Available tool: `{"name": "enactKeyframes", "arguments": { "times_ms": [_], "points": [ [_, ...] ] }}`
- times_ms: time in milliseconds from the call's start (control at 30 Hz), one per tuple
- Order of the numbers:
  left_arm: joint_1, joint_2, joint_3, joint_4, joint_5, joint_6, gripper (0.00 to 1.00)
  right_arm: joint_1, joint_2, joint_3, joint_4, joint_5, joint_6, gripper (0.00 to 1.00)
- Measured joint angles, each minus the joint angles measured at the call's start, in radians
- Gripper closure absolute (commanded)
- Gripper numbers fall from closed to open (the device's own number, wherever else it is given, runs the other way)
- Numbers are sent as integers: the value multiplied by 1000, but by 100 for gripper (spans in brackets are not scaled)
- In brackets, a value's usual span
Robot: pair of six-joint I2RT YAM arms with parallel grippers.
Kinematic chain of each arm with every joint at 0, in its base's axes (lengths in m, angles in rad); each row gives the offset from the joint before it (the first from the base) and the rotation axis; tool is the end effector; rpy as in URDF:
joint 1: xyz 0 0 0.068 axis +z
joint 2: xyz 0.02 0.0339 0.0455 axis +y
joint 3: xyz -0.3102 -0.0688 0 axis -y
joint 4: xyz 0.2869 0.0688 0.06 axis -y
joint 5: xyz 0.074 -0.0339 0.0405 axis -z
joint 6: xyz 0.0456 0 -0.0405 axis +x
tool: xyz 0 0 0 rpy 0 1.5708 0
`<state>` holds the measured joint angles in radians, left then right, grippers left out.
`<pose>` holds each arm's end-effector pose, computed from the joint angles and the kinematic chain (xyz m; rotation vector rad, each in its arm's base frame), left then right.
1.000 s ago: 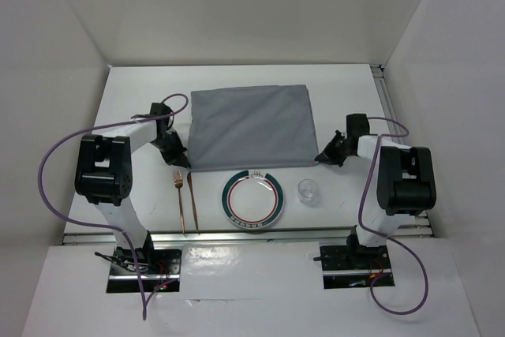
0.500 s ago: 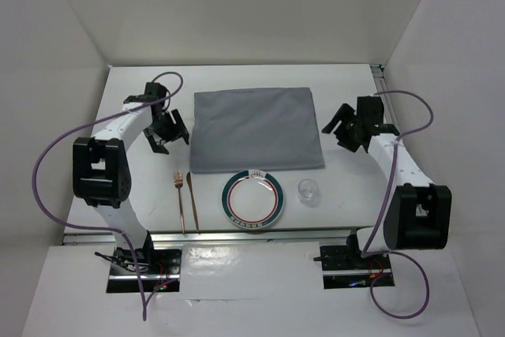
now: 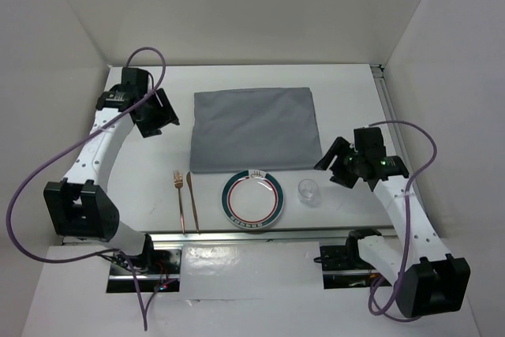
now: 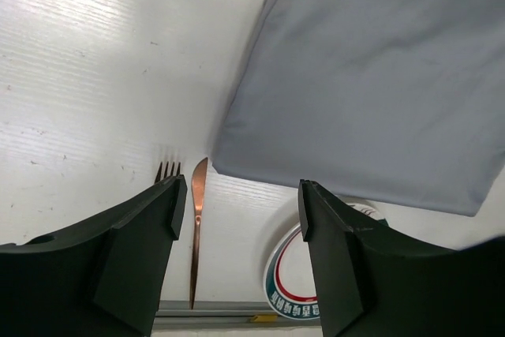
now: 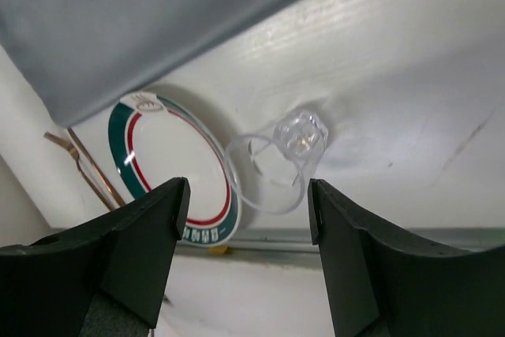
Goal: Set the dinner table for one person
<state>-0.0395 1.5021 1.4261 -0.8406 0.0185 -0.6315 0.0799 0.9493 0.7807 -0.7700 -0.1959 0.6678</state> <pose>0.3618 -0.0151 0.3661 -0.7255 2.4060 -0.3027 0.2011 0.0250 0.2809 0.6656 2.4837 0.5421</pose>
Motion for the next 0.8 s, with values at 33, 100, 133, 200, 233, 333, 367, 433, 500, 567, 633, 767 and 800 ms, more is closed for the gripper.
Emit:
{"name": "enactKeyframes", "arguments": {
  "times_ms": [33,100,133,200,233,333,367,433,500,567,633,767,800],
  "points": [
    [0,-15,-6,2,6,0,25,16,-6,-1,-18,-2,20,27],
    [-2,-34,-16,4,14,0,25,48,-8,-7,-47,-2,58,27],
    [-2,-38,-21,6,18,0,25,61,-8,-17,-55,-1,81,27],
    [-2,-40,-33,9,27,0,25,92,-11,-46,-72,2,124,34],
    [-2,-40,-40,11,31,0,25,105,-12,-58,-79,2,139,34],
    [-4,-40,-56,11,46,3,25,148,-13,-96,-79,19,203,34],
    [-5,-40,-58,11,53,4,25,161,-13,-106,-74,28,219,34],
    [-8,-40,-58,11,65,5,25,179,-12,-131,-64,42,253,34],
    [-13,-40,-58,12,73,8,25,185,6,-148,-50,54,277,39],
    [-16,-40,-58,14,77,21,25,185,34,-157,-32,69,290,42],
    [-18,-39,-58,18,82,27,26,185,50,-167,-3,87,301,47],
    [-25,-37,-58,23,90,29,26,185,57,-171,36,122,311,57],
    [-28,-35,-58,26,92,29,27,186,65,-171,46,133,311,60]
  ]
}}
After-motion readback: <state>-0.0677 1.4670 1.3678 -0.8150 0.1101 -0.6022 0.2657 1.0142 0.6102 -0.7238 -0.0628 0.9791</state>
